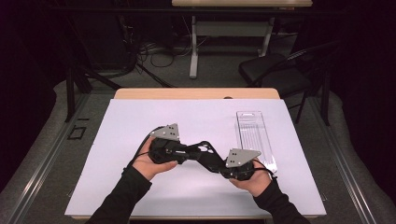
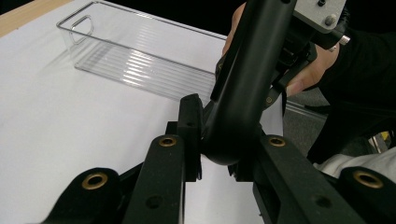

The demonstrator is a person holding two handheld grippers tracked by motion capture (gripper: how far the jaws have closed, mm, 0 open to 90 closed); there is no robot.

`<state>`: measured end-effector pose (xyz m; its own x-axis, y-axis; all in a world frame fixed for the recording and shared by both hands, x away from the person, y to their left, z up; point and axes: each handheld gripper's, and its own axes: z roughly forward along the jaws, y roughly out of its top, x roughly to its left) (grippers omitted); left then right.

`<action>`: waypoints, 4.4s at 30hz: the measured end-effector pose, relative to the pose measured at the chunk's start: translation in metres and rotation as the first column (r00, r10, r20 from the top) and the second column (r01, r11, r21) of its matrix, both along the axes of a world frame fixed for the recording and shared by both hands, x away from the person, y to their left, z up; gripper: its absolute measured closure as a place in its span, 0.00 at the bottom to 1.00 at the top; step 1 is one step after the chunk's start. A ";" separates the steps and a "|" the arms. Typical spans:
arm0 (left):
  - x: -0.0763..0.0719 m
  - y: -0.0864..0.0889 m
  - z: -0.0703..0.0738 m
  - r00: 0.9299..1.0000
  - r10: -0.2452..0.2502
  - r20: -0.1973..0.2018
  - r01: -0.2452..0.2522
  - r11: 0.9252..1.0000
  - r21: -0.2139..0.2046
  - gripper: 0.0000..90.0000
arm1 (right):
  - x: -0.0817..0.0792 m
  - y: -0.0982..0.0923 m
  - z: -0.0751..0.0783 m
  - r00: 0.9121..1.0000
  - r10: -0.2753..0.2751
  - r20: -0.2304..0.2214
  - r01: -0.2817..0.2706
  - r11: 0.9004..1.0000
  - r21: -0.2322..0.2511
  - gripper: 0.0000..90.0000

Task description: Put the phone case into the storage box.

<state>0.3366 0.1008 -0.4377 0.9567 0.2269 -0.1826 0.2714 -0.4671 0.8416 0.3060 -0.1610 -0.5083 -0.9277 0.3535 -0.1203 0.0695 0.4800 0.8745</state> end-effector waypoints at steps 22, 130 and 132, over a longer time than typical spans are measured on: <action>-0.001 0.001 -0.002 1.000 -0.005 0.002 0.005 1.000 0.002 0.90 | 0.000 0.001 0.000 0.999 -0.001 -0.040 0.000 1.000 -0.004 0.94; -0.001 -0.019 -0.001 0.992 0.096 -0.077 -0.068 0.949 0.308 0.91 | -0.004 -0.004 0.007 0.968 -0.183 -0.172 0.190 0.981 0.027 0.86; -0.001 -0.019 -0.001 0.993 0.093 -0.075 -0.065 0.948 0.313 0.91 | -0.004 -0.004 0.007 0.968 -0.182 -0.172 0.189 0.982 0.026 0.86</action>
